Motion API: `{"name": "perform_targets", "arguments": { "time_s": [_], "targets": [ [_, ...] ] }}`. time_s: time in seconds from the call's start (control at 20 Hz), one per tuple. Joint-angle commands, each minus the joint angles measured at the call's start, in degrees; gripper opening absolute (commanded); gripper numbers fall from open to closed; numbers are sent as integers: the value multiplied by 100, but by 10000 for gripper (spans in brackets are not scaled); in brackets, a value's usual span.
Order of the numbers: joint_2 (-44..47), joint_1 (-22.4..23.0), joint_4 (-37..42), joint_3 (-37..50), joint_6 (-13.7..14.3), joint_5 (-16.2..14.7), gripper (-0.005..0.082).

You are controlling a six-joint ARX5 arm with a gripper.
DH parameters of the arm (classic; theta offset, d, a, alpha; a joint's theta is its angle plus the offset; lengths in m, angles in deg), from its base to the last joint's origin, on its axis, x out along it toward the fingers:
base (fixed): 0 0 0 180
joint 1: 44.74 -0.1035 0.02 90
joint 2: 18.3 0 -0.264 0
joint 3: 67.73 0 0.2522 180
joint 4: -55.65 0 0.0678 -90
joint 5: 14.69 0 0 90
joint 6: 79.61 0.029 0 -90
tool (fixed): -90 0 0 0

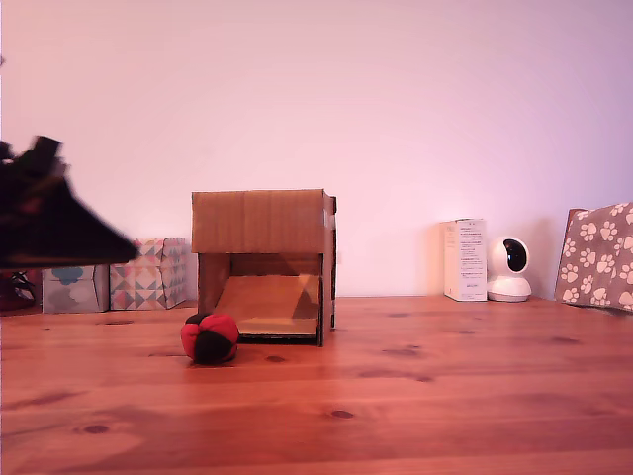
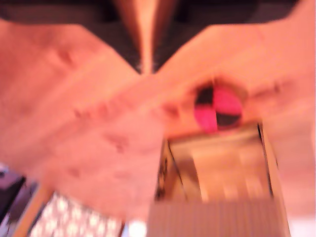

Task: Drop the footbag into the cardboard dice tower

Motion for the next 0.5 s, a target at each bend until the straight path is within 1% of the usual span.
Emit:
{"name": "perform_targets", "arguments": {
  "time_s": [0.0, 0.05, 0.1, 0.15, 0.2, 0.3, 0.45],
  "targets": [
    [286, 11, 527, 7, 52, 68, 653],
    [483, 11, 636, -101, 52, 168, 750],
    [680, 11, 632, -243, 52, 304, 785],
    [901, 11, 634, -407, 52, 409, 785],
    [1152, 11, 634, -586, 90, 446, 785],
    [1606, 11, 632, -953, 258, 483, 784],
    [2267, 13, 605, -1473, 264, 490, 783]
  ]
}}
